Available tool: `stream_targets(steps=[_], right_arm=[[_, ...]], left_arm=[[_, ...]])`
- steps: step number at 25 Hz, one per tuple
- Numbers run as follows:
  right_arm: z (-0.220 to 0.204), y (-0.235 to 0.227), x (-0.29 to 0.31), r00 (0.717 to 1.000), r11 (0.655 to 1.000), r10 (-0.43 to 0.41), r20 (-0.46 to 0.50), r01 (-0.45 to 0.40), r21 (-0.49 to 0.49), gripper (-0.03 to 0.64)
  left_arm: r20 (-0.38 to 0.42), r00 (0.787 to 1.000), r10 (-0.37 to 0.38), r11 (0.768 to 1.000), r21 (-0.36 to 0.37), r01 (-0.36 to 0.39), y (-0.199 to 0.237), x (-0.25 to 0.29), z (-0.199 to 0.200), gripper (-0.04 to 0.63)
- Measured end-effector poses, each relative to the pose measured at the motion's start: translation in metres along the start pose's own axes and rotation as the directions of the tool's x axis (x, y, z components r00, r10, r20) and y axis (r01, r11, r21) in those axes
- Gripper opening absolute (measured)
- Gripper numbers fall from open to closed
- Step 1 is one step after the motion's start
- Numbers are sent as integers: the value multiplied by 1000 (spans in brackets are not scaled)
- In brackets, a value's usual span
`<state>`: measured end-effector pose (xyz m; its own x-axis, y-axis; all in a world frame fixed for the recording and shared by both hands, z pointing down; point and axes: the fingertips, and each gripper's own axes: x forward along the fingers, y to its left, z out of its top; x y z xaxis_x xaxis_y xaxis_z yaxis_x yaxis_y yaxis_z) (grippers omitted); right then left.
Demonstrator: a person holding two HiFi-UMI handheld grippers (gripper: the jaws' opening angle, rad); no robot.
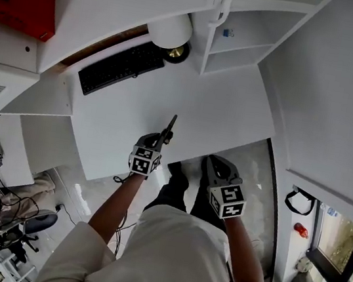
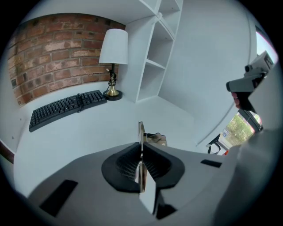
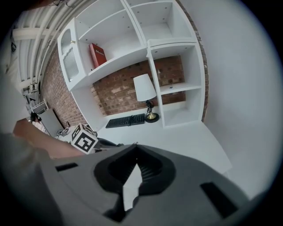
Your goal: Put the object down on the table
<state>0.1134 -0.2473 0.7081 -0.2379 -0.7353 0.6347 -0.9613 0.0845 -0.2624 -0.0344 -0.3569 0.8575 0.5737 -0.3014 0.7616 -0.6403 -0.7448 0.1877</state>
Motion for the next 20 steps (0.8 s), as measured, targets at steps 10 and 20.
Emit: stream_targets(steps=[10, 20], right_arm=[[-15, -2, 5, 1000, 1000, 2, -18, -1, 28, 2], [-29, -12, 8, 999, 999, 9, -36, -8, 43, 2]], left_arm=[[-86, 992, 93, 992, 91, -85, 1, 25, -17, 14], [-79, 984, 158, 966, 218, -138, -11, 42, -19, 22]])
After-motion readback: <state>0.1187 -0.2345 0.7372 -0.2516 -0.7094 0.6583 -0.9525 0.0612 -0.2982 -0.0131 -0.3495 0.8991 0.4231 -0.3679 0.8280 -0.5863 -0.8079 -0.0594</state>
